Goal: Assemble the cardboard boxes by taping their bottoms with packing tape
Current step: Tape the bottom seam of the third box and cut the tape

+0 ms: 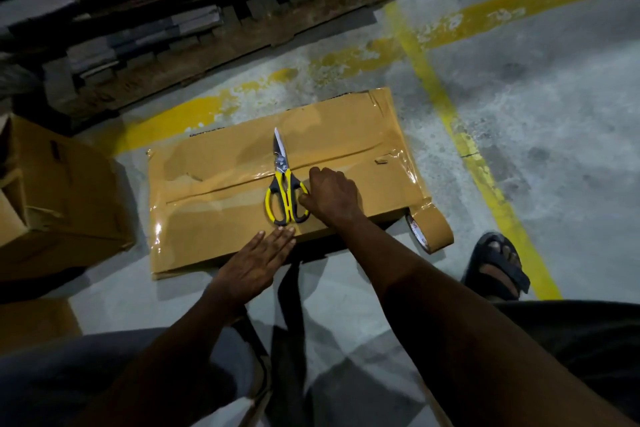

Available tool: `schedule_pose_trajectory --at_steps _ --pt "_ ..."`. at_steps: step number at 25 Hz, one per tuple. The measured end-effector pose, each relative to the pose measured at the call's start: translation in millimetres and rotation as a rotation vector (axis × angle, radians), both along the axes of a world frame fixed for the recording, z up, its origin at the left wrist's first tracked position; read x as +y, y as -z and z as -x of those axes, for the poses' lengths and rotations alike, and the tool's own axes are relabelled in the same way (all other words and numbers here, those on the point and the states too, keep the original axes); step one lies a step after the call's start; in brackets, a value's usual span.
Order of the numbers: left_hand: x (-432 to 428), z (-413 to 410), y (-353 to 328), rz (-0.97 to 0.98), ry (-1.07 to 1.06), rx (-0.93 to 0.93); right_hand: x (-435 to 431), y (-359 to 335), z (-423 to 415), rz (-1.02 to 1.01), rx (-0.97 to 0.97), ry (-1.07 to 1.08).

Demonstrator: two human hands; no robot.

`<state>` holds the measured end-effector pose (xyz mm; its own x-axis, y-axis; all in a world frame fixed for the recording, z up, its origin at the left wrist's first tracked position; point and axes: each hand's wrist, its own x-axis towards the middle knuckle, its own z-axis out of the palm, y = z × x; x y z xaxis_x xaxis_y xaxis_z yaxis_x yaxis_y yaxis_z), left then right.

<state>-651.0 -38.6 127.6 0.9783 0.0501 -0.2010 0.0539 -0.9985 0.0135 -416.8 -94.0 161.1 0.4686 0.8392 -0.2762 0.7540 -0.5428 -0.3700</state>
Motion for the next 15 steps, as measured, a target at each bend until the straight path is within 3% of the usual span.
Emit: schedule_pose_trajectory --at_steps 4,9,12,15 --pt "10 20 -2 -0.007 -0.125 -0.004 -5 11 8 -0.072 -0.178 0.027" --pt "32 -5 7 -0.052 -0.284 0.015 14 9 17 0.041 -0.070 0.072" --pt "54 -25 13 -0.098 -0.264 0.028 0 11 -15 -0.024 -0.121 0.172" --pt "96 -52 12 -0.131 -0.239 0.027 -15 13 -54 -0.109 -0.026 0.275"
